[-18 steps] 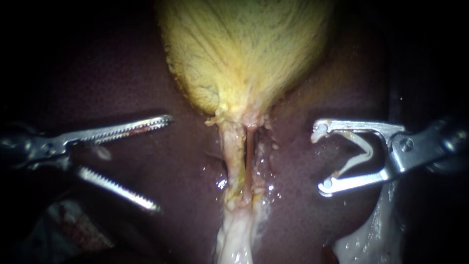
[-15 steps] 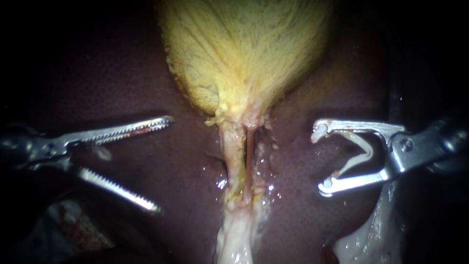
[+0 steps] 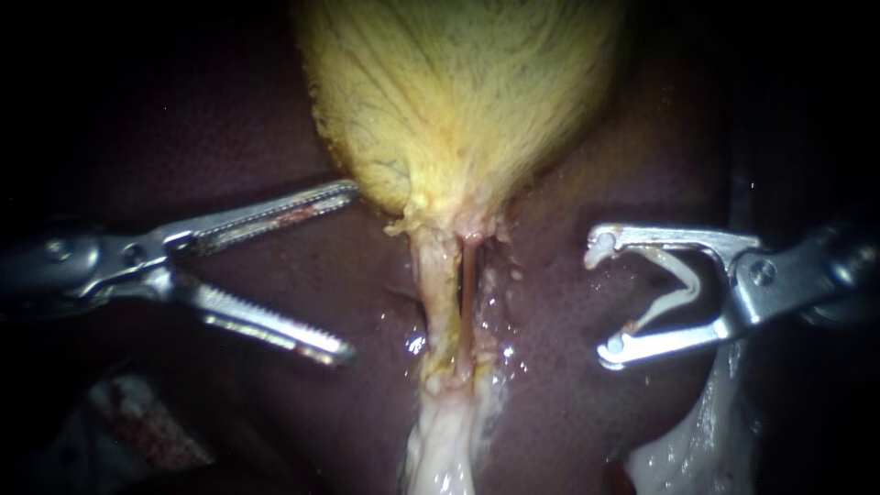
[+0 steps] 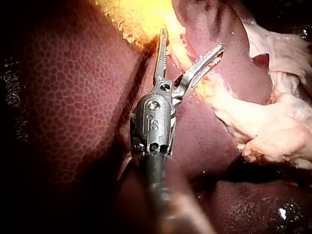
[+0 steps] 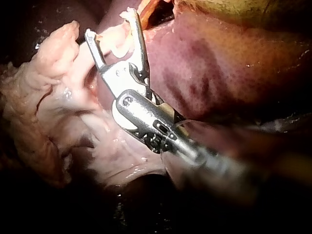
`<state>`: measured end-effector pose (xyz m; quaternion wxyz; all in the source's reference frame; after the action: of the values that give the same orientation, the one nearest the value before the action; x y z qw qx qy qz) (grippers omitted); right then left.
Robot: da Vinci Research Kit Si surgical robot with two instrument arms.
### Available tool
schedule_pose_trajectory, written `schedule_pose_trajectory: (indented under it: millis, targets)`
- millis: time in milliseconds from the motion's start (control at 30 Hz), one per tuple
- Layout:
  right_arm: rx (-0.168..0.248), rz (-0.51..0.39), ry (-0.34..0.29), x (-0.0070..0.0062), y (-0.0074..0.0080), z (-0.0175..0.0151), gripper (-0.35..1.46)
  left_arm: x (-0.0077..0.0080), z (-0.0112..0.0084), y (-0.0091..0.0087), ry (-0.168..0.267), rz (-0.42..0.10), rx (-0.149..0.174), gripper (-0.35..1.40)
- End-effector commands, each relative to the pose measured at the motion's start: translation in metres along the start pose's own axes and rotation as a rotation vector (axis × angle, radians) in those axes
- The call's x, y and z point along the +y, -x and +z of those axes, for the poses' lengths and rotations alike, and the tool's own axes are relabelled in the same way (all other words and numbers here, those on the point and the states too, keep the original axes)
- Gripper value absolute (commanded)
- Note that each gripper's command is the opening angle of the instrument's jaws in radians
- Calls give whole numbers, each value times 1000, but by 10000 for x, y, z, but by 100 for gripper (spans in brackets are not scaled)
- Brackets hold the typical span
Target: Grabbing gallbladder
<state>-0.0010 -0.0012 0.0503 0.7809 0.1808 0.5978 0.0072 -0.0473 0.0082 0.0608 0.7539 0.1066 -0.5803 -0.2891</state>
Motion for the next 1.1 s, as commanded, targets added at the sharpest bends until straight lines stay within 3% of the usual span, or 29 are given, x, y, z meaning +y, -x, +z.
schedule_pose_trajectory:
  millis: [33,467,733,833,933,1100]
  targets:
    - [0,1,1,0,0,0,60,3,3,-1,2,-5,7,71]
    - [0,0,1,1,2,-1,60,20,38,-5,21,-54,34,58]
    - [0,0,0,1,2,-1,60,25,35,-6,38,-142,59,17]
    - [0,0,0,1,2,-1,60,27,31,-6,48,-149,65,0]
    - [0,0,1,1,2,-1,60,28,27,-5,53,-162,76,-35]
    - [0,0,1,1,2,-1,60,31,24,-7,57,-192,96,-35]
